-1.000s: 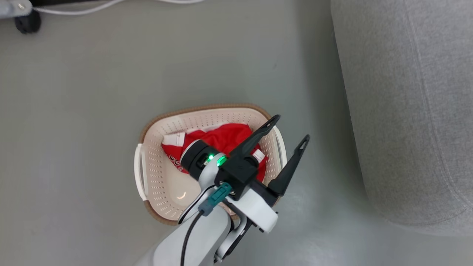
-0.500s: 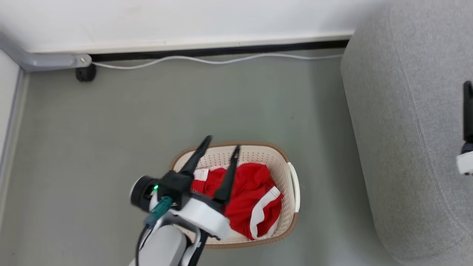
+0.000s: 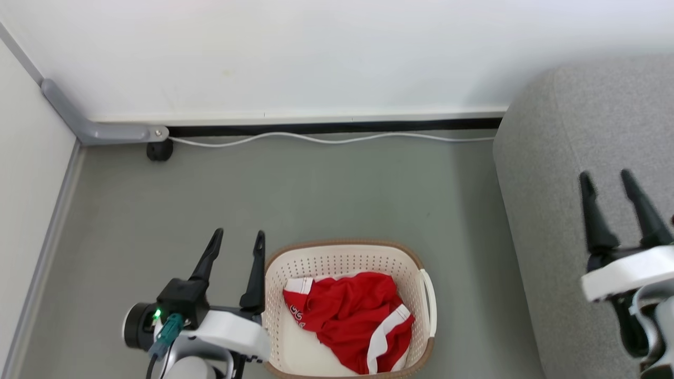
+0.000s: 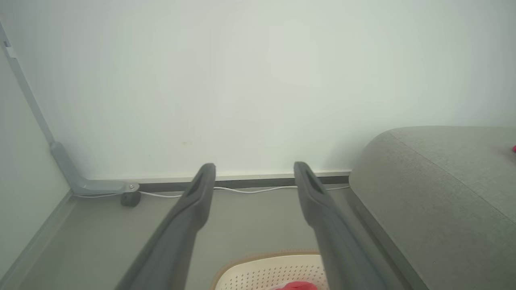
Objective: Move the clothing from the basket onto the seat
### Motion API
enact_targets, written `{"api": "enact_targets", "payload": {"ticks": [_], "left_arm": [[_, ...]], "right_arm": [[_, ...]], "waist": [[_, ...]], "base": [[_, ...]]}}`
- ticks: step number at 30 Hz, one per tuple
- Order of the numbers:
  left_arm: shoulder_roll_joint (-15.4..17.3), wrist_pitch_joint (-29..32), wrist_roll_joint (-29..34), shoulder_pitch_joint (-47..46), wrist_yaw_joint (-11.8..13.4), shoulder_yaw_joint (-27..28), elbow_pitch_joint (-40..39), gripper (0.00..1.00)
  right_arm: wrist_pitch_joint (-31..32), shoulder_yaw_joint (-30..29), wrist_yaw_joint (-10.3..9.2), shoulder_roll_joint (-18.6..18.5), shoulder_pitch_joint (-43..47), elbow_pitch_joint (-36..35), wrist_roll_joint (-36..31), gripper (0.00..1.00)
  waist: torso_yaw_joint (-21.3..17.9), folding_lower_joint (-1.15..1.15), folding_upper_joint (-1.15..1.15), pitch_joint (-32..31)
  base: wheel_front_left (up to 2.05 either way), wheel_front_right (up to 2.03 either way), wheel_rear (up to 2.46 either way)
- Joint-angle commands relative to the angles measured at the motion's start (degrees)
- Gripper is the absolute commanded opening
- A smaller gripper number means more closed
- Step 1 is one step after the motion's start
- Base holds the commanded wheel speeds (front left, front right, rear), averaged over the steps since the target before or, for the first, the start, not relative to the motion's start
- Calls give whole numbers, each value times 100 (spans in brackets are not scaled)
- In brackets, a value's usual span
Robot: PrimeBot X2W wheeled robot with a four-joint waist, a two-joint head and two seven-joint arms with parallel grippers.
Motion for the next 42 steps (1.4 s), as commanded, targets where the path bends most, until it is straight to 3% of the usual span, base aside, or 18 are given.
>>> {"api": "enact_targets", "payload": {"ticks": [1,11,24,33,42], "left_arm": [[28,-29,87,16,33,272,-159,100],[28,-29,228,643,-57,809,-222,100],[28,-29,329,868,-114,821,-266,100],[28,-29,133,750,-12,408,-183,100],[28,-29,-245,180,348,-449,119,100]], "right_arm": [[-31,170,17,-30,122,-196,-108,100],[-31,319,17,363,738,-102,-520,100],[-31,141,17,512,1036,-45,-701,100],[-31,174,17,376,714,-215,-610,100],[-31,358,17,66,73,-739,-330,100]], "waist": [[-4,0,0,-147],[-62,0,0,-643],[-114,0,0,-607],[-198,0,0,-199],[-372,0,0,917]], "base": [[0,0,0],[0,0,0],[0,0,0],[0,0,0],[0,0,0]]}}
